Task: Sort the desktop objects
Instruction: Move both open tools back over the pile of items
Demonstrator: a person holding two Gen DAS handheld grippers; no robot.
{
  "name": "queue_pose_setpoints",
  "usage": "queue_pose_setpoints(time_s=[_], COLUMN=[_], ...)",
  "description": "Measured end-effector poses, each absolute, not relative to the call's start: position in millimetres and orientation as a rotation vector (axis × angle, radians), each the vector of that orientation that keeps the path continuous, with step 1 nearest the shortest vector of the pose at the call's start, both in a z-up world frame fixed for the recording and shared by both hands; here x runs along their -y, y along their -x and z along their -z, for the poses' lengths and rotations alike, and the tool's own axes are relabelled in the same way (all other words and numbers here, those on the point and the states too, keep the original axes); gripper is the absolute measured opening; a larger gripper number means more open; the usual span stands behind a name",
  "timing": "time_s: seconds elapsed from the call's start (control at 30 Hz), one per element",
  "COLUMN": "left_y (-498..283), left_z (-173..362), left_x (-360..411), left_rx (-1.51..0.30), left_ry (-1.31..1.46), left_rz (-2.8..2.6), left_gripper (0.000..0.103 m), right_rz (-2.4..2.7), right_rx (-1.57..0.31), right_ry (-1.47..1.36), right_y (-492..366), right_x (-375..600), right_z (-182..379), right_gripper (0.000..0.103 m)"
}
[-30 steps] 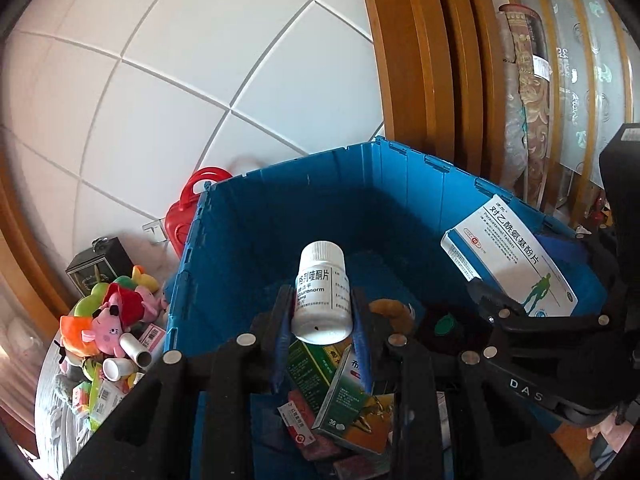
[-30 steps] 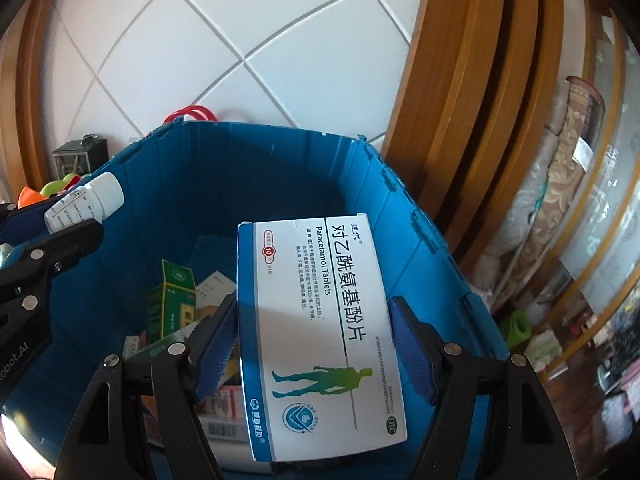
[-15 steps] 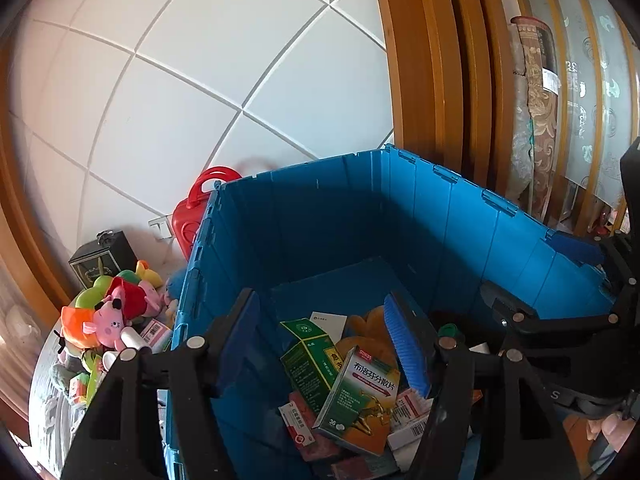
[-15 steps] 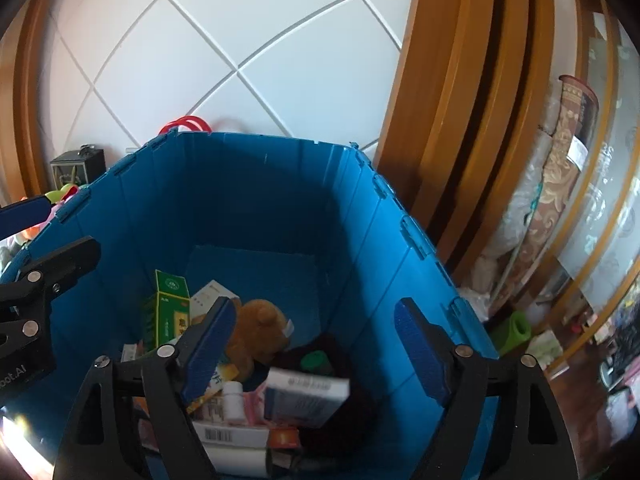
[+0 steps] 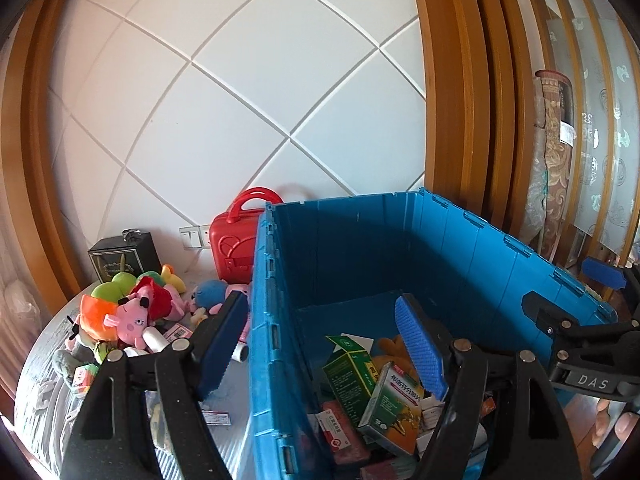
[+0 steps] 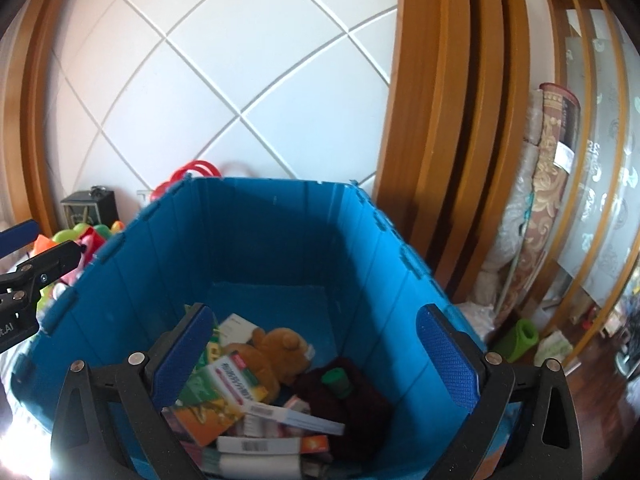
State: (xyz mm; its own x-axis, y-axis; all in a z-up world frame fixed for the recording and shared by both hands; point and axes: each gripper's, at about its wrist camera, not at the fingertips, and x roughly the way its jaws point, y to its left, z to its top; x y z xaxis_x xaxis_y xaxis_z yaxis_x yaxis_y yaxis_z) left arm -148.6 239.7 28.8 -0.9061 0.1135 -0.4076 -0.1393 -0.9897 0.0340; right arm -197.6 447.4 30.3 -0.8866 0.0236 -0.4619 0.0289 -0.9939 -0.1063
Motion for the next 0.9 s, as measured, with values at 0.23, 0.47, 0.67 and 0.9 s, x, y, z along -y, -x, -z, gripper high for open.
queue_pose_setpoints(time_s=[0.23, 0.47, 0.67, 0.9], left_y=[134, 125, 120, 128], left_z=[-29, -18, 6, 51], left_x=[-170, -69, 28, 115], left_rx=[-0.044, 0.01, -0.028, -0.014], left_ry=[0.565, 0.599, 0.707, 0.912], left_rz=[-3.018, -3.081, -3.122, -3.115], left_gripper=[0.076, 0.076, 0.076, 0.076], right_rz=[2.978, 2.897, 2.832, 2.763], right_rx=[-0.179, -0.189, -0.209, -0.158], right_ry=[-0.637, -0.523, -0.524, -0.767], right_y=[184, 167, 161, 180], right_x=[-382, -285, -185, -107], right_z=[-43, -57, -51, -4], right_gripper=[0.103, 0.103, 0.103, 0.103])
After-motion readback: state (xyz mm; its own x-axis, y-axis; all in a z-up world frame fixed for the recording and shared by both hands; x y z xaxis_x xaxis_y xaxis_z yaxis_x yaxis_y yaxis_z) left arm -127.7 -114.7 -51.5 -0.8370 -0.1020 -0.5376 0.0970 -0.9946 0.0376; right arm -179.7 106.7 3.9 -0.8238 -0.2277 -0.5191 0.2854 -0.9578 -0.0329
